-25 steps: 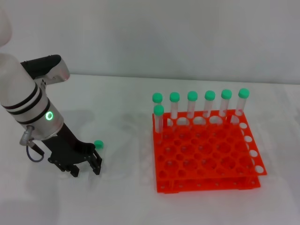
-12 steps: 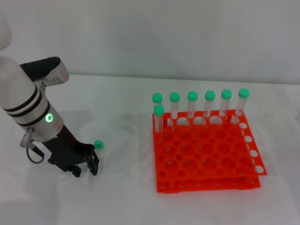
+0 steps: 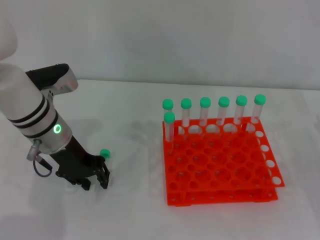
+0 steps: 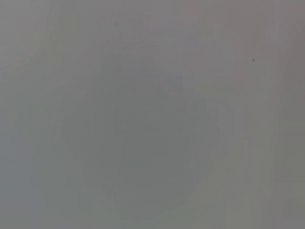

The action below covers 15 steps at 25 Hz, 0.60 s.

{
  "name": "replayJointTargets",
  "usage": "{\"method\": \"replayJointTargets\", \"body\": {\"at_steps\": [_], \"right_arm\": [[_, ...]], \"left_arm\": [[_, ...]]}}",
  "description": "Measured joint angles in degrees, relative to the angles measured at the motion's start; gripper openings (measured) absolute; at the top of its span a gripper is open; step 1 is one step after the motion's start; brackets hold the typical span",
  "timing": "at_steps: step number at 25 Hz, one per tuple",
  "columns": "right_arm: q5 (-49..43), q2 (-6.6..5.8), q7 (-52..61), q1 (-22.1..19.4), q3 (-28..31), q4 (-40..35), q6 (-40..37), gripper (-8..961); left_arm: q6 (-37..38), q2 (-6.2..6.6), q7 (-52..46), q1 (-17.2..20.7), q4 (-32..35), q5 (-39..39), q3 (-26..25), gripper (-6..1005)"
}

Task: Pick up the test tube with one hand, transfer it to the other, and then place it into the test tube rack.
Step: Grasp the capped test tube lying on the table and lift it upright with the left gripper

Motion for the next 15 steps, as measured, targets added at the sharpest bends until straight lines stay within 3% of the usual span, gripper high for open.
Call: {"method": "replayJointTargets", "body": {"at_steps": [9, 15], "right_arm": [[0.1, 0.00, 0.0, 0.0, 0.0, 0.0, -0.1, 795], [0.0, 0.00, 0.0, 0.0, 0.0, 0.0, 0.0, 795]], "left_arm": [[-0.1, 0.01, 1.2, 0.0, -0.7, -0.1, 0.0, 396], [-0.4, 0.14, 1.2, 0.4, -0.7, -0.1, 0.0, 239]]}}
